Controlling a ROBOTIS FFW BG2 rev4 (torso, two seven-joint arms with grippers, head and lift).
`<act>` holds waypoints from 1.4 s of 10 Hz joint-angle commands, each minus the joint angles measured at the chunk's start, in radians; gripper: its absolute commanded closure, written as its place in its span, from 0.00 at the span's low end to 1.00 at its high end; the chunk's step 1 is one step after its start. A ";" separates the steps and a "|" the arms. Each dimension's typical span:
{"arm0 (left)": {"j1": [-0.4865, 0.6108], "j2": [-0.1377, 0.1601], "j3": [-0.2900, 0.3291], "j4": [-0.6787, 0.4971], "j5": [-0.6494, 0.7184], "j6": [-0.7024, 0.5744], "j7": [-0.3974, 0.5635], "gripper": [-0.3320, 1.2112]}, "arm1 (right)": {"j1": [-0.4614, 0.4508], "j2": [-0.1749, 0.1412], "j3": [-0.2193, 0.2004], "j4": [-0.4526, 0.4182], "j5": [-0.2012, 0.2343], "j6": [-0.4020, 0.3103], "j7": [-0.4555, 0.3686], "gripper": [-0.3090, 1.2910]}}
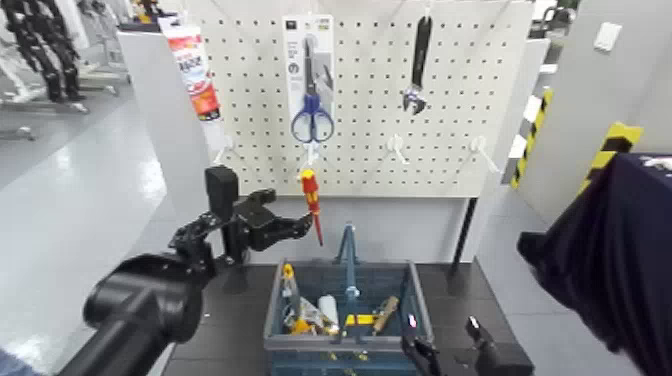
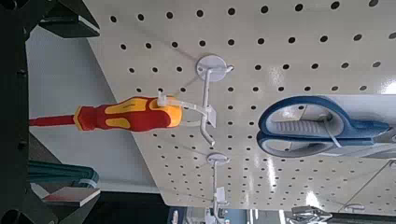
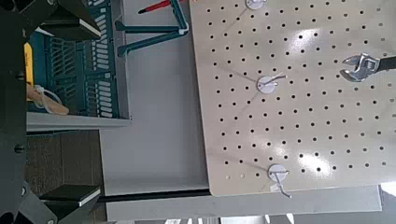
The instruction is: Put the red screwdriver into the crate.
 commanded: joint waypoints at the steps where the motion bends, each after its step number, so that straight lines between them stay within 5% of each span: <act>1: -0.061 -0.007 -0.017 0.075 0.012 -0.005 -0.041 0.28 | -0.004 -0.001 0.002 0.000 0.000 -0.006 0.000 0.28; 12: -0.218 -0.068 -0.089 0.310 0.045 -0.061 -0.125 0.30 | -0.012 -0.004 0.007 0.000 -0.002 -0.019 0.002 0.28; 13: -0.219 -0.070 -0.089 0.313 0.044 -0.059 -0.124 0.41 | -0.012 -0.004 0.007 0.000 -0.002 -0.019 0.002 0.28; 14: -0.221 -0.071 -0.087 0.320 0.047 -0.059 -0.124 0.66 | -0.012 -0.004 0.007 0.000 -0.002 -0.019 0.002 0.28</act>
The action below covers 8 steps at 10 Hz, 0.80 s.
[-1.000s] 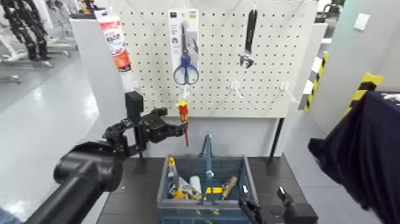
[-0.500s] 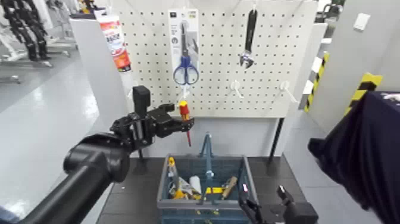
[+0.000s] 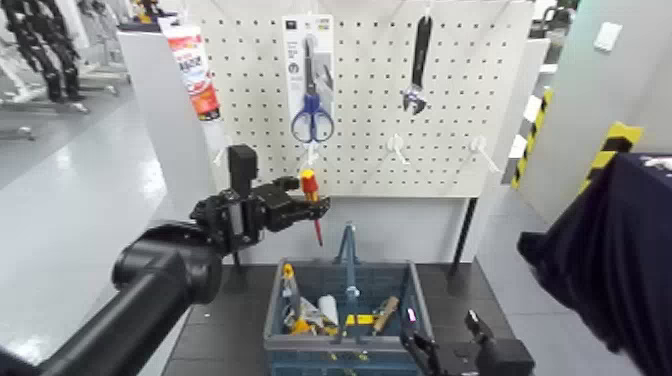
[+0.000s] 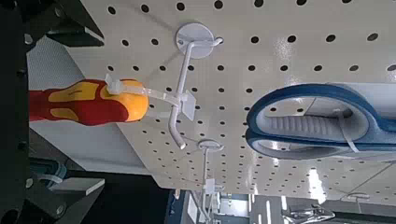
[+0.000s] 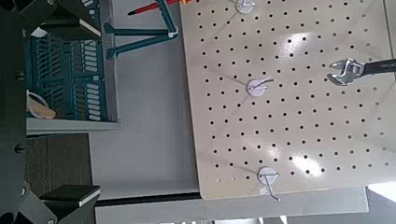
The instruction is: Put the red screwdriver into the crate.
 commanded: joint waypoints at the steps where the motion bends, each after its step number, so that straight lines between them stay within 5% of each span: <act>1: -0.006 -0.003 0.001 0.013 0.007 0.007 -0.005 0.78 | 0.000 0.000 0.000 0.000 0.000 0.000 0.000 0.28; 3: -0.006 -0.004 0.010 0.020 0.010 0.001 -0.005 0.94 | 0.001 0.002 0.002 0.000 0.000 0.000 0.000 0.28; 8: 0.008 -0.003 0.027 0.019 0.008 -0.008 -0.008 0.98 | 0.003 0.002 0.003 0.000 0.000 0.000 0.002 0.28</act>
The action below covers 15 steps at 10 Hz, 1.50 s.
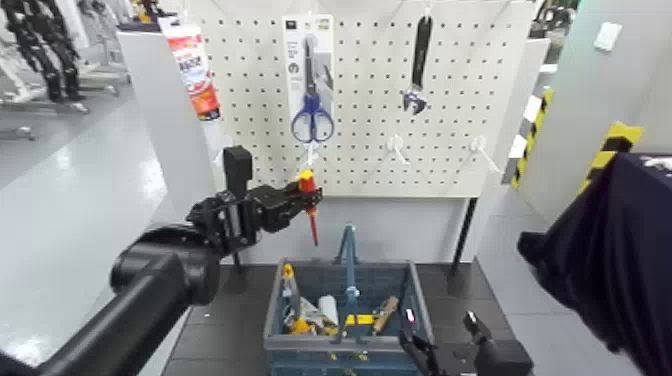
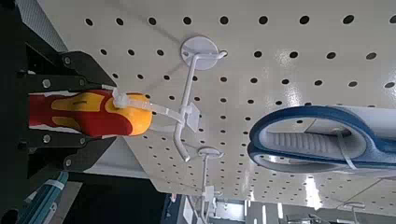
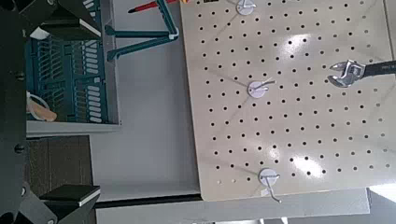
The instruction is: Put the red screwdriver into the crate.
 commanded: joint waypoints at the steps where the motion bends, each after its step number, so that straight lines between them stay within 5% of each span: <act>1: 0.013 0.001 0.008 -0.011 -0.004 -0.004 -0.005 0.98 | 0.002 0.000 -0.002 0.001 0.000 0.000 -0.001 0.28; 15: 0.274 0.064 0.128 -0.617 -0.003 0.219 0.018 0.98 | 0.006 0.000 -0.006 0.001 0.000 0.012 -0.001 0.28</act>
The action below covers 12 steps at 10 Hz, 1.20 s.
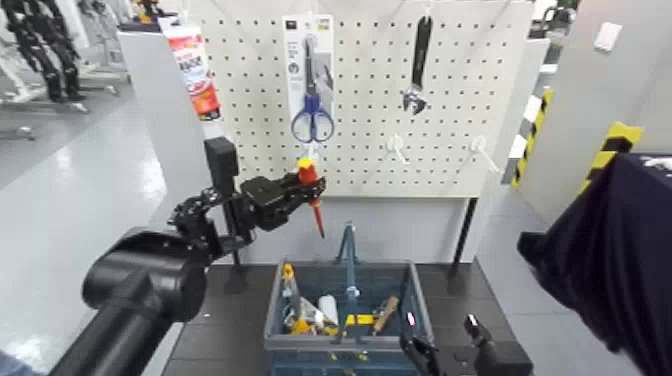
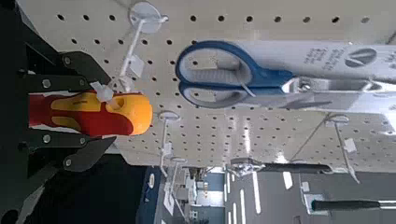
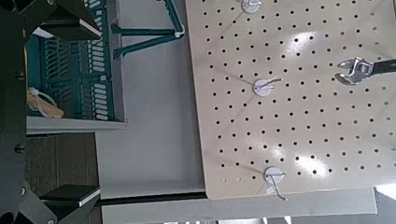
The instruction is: Put the red screwdriver into the crate.
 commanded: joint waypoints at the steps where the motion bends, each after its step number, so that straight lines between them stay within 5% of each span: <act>1: 0.058 0.011 0.010 -0.129 0.036 0.056 0.016 0.98 | 0.003 0.000 -0.002 -0.002 0.002 0.000 0.000 0.28; 7: 0.208 0.011 0.071 -0.237 0.127 0.150 0.068 0.98 | 0.006 0.002 -0.006 -0.003 0.000 -0.001 0.000 0.28; 12: 0.270 -0.002 0.054 -0.174 0.278 0.151 0.122 0.98 | 0.006 0.002 -0.008 -0.002 -0.002 -0.011 0.001 0.28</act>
